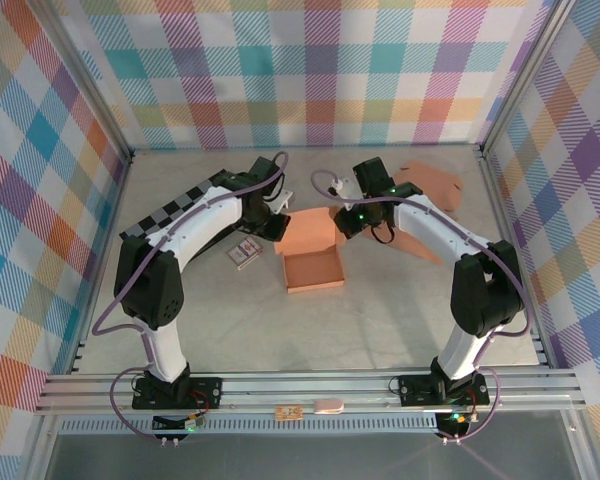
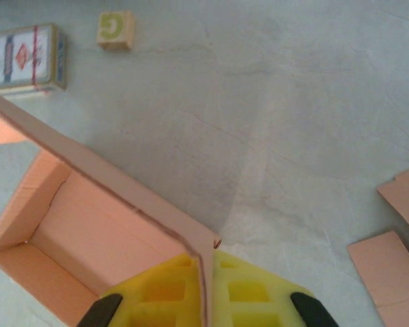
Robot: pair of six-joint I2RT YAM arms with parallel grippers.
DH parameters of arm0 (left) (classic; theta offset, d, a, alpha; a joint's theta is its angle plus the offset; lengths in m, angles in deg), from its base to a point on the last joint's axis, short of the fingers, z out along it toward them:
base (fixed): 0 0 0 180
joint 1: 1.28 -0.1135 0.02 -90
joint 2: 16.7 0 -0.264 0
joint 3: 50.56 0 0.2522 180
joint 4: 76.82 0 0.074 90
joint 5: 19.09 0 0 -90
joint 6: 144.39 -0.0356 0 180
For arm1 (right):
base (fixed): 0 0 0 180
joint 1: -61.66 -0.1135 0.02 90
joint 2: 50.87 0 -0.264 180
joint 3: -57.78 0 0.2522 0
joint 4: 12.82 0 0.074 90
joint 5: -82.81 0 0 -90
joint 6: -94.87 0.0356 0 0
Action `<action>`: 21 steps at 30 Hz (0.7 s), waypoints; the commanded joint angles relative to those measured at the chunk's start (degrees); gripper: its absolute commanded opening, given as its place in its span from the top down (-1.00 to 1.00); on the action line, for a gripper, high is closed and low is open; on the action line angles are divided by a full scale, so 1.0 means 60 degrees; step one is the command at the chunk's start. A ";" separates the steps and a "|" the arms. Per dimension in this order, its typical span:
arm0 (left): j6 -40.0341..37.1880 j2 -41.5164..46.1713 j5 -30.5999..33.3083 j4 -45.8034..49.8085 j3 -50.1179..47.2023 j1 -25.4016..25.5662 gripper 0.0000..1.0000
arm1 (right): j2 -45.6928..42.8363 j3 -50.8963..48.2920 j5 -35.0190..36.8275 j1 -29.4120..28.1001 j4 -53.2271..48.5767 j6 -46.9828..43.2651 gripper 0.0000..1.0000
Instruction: Fold the paper box
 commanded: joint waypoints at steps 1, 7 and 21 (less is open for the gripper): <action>0.1330 -0.0293 0.0625 -0.0041 0.0795 0.0079 0.97 | -0.0016 0.0181 0.0777 -0.0203 0.0540 0.1732 1.00; 0.2261 -0.0977 0.0681 -0.0289 0.1749 0.0073 0.99 | -0.0041 0.0028 0.1724 -0.0406 0.1745 0.3755 1.00; 0.2635 -0.1899 0.0297 -0.2992 0.2208 -0.0452 0.99 | 0.0533 -0.0927 0.2556 -0.0543 0.5135 0.4569 1.00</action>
